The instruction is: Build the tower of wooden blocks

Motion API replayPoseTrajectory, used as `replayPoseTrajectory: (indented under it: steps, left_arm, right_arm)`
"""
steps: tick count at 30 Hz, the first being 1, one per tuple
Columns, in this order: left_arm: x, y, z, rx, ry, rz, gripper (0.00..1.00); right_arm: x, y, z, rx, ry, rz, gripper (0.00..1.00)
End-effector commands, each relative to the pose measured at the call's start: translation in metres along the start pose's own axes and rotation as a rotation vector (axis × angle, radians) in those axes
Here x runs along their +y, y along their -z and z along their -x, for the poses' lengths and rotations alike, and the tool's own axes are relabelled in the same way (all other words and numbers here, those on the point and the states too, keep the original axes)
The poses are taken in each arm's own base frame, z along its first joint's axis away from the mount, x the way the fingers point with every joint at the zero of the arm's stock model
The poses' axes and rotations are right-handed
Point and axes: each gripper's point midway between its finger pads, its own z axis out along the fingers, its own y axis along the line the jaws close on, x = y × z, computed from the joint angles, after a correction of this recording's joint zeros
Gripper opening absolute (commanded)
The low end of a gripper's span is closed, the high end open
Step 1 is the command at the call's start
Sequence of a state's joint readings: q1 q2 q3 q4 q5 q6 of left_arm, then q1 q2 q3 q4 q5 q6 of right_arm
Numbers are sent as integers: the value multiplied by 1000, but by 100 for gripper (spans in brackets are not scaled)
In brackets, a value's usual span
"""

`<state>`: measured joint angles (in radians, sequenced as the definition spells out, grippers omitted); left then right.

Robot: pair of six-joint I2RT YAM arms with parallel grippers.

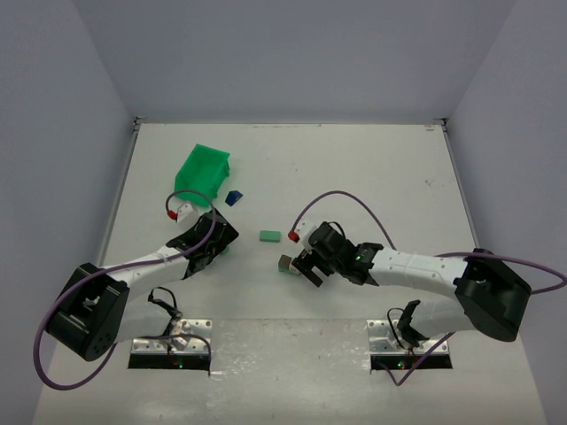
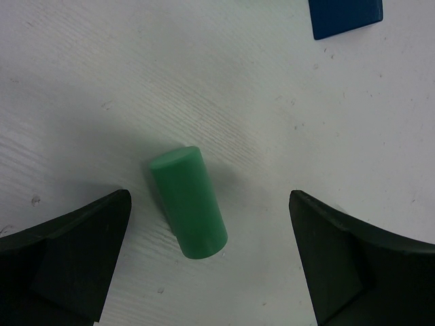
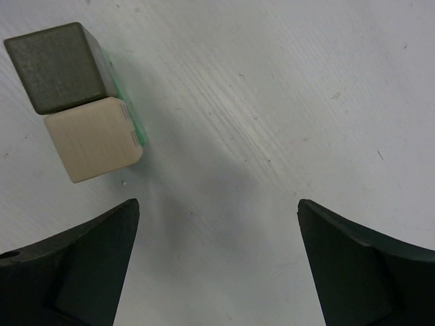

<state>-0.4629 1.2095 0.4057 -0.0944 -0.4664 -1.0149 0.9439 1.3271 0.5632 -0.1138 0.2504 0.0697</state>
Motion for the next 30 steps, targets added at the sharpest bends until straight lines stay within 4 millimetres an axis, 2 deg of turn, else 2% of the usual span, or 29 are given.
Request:
replayPoseTrajectory:
  steps: [1,9,30]
  left_arm:
    - [-22,5,16,-39,23,-58,100]
    - [-23,5,16,-40,23,-62,100]
    - [-22,5,16,-38,21,-62,100]
  right_arm:
    - [-18,-1,23,-64,-51,-90,99]
    - [-13,-6,40,-137,-92,-45,99]
    - [-11,-11,43,-143,-129,-23,99]
